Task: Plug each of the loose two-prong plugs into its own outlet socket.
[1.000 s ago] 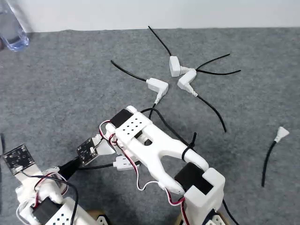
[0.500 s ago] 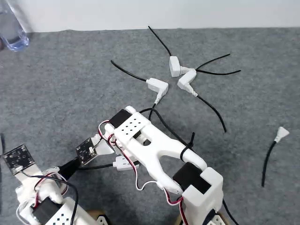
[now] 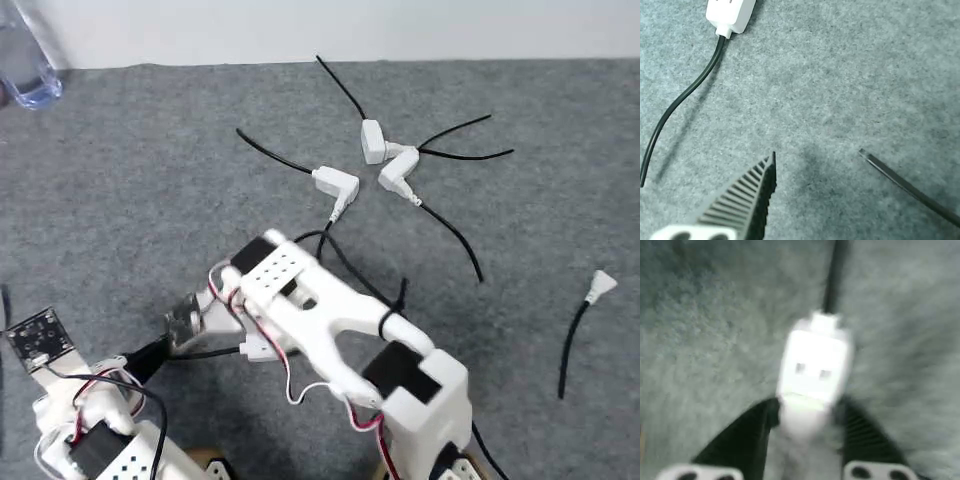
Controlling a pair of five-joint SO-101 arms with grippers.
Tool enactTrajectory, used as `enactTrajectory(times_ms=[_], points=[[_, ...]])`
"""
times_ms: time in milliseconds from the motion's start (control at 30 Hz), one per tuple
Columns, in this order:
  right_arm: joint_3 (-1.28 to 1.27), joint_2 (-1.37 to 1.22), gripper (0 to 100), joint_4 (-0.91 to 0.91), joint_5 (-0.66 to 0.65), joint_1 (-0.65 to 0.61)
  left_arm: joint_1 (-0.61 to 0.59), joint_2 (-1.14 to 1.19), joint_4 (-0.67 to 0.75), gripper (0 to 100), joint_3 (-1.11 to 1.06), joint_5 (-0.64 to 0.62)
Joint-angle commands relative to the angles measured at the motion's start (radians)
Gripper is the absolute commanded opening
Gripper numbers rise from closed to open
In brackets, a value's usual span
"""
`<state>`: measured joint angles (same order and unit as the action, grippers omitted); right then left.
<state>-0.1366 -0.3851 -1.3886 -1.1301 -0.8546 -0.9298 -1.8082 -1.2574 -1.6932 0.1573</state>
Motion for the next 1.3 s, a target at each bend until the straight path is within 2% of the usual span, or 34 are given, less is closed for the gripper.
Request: enactTrajectory(times_ms=[0,300,633,967,1067,1167,1267], points=[[-0.014,0.018,29.6,-0.027,0.011,-0.024,-0.006,-0.009,0.002,65,0.010,0.008],[-0.018,0.199,29.5,-0.059,0.015,-0.022,-0.008,-0.009,0.003,65,0.010,0.008],[-0.021,0.191,29.5,-0.048,0.017,-0.024,-0.008,-0.009,0.003,65,0.010,0.008],[-0.015,0.031,28.8,0.007,0.017,-0.033,-0.008,-0.009,0.003,65,0.010,0.008],[-0.014,0.015,19.9,0.008,0.015,-0.035,-0.008,-0.009,0.003,65,0.010,0.008],[-0.015,0.012,0.0,0.022,0.017,-0.033,-0.008,-0.009,0.003,65,0.010,0.008],[-0.020,0.012,3.9,0.022,0.015,-0.031,-0.008,-0.009,0.003,65,0.010,0.008]])
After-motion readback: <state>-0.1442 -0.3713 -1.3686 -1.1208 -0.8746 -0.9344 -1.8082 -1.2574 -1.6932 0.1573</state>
